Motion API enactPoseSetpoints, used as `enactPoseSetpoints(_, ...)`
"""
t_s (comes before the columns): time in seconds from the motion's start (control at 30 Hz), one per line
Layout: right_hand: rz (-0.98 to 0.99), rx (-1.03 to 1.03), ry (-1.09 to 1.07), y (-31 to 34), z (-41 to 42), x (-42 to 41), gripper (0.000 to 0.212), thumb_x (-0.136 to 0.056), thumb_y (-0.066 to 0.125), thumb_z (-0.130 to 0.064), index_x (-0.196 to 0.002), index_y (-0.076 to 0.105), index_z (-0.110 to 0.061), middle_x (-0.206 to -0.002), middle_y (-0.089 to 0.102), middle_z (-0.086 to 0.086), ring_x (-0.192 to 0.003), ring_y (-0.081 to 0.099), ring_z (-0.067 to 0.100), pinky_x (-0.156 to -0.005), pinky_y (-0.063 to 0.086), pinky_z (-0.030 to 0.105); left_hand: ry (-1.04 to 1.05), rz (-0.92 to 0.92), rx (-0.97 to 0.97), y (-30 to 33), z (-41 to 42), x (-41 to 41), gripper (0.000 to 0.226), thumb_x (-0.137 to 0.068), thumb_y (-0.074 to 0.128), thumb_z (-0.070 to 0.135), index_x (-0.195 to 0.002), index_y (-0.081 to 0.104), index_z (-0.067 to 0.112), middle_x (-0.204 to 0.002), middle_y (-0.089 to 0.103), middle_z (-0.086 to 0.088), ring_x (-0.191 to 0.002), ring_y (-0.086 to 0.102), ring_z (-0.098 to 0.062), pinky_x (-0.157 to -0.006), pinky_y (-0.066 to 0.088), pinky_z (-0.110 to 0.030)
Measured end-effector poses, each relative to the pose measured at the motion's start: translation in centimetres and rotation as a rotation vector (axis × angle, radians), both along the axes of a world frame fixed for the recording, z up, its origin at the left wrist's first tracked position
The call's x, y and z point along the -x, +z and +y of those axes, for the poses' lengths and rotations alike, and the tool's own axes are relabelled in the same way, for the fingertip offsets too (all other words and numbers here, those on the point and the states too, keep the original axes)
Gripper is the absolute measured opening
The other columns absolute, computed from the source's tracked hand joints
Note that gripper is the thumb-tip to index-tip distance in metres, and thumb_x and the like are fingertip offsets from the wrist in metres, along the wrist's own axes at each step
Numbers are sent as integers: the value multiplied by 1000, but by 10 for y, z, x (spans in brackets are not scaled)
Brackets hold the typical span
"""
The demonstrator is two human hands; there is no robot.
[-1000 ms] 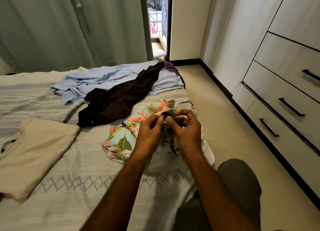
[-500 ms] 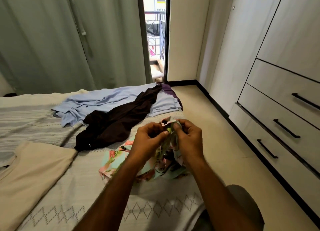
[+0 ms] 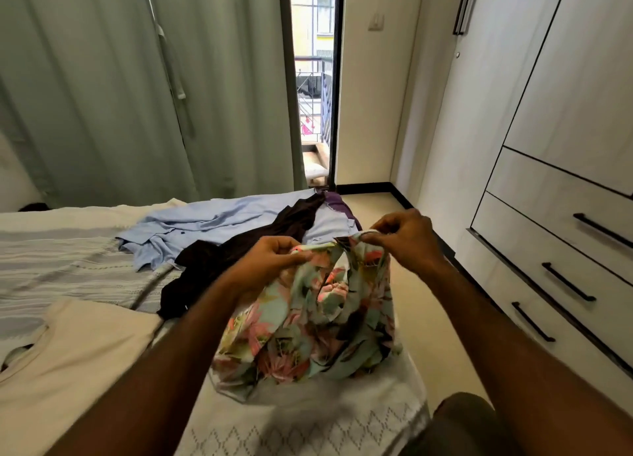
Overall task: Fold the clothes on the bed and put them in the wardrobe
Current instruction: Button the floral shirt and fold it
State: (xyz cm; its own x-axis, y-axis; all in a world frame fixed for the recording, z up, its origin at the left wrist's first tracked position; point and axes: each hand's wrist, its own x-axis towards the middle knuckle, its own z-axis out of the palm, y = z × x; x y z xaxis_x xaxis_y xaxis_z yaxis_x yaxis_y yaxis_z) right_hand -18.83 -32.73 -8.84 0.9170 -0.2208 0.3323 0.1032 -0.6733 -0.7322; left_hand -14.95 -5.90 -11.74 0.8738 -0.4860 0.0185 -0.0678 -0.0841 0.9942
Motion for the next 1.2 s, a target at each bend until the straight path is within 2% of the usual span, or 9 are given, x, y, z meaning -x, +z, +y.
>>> enactPoseSetpoints(0.17, 67, 97, 124, 22, -15, -7, 22, -72, 88, -37, -75, 72, -22, -73, 69, -2, -66, 66, 11, -57, 51, 23, -10, -75, -68, 34, 14, -18, 2, -83, 77, 16, -84, 78, 15, -85, 74, -16, -76, 70, -26, -78, 57, -40)
enactPoseSetpoints(0.3, 210, -65, 399, 29, -32, -4, 22, -79, 81, -31, -83, 76, -10, -74, 71, 7, -65, 62, 17, -57, 51, 25, -111, -27, -14, 51, 41, -29, 25, -76, 84, 17, -97, 78, 5, -94, 74, -19, -83, 72, -27, -75, 59, -35)
enactPoseSetpoints(0.43, 308, -145, 565, 31, -40, -3, 24, -80, 77, -47, -82, 75, -24, -85, 71, 2, -79, 62, 17, -65, 49, 25, -282, 97, -258, 59, 60, -42, 33, -76, 84, 15, -103, 73, 0, -103, 71, -25, -89, 71, -33, -80, 60, -40)
enactPoseSetpoints(0.63, 397, -85, 387, 23, -21, -29, 11, -90, 74, -22, -93, 76, -11, -91, 73, 8, -96, 70, 31, -77, 58, 39, 136, -182, -414, 59, 38, -60, 8, -91, 72, 10, -92, 65, 6, -81, 70, -15, -67, 67, -21, -54, 52, -26)
enactPoseSetpoints(0.73, 39, 192, 121, 44, 2, -44, 13, -93, 71, -19, -97, 78, -9, -90, 72, 4, -89, 68, 23, -81, 56, 32, 468, -570, -455, 78, 16, -64, 9, -96, 60, 6, -92, 58, 14, -75, 60, -2, -63, 57, -13, -54, 42, -20)
enactPoseSetpoints(0.83, -527, 91, -110, 68, 35, -33, 14, -94, 70, -20, -96, 77, -8, -83, 65, -4, -76, 61, 10, -70, 42, 3, 736, -951, -200, 99, -1, -40, 3, -100, 52, 5, -101, 55, 6, -69, 50, 5, -55, 46, -5, -51, 34, -11)
enactPoseSetpoints(0.9, -647, 43, -142, 60, 53, -18, 11, -94, 71, -22, -93, 74, -11, -81, 64, -7, -69, 57, 1, -66, 42, 2, 774, -1029, -71, 91, -6, -24, 8, -101, 51, 6, -105, 58, 3, -73, 56, 0, -58, 49, -5, -53, 36, -14)
enactPoseSetpoints(1.07, -90, -207, -217, -77, 99, 19, 9, -90, 73, -28, -91, 77, -20, -84, 75, -1, -77, 70, 14, -70, 58, 32, 671, -631, -103, -40, -32, 29, 22, -86, 54, 4, -94, 72, 15, -74, 63, 10, -64, 56, 8, -63, 45, -19)
enactPoseSetpoints(1.2, 134, -342, -223, -161, 124, 64, 8, -89, 73, -20, -95, 79, -18, -86, 72, -5, -81, 66, 11, -70, 46, 9, 550, -80, -75, -131, -50, 81, 28, -84, 67, -5, -91, 71, 21, -89, 73, 6, -87, 68, 2, -82, 58, -34)
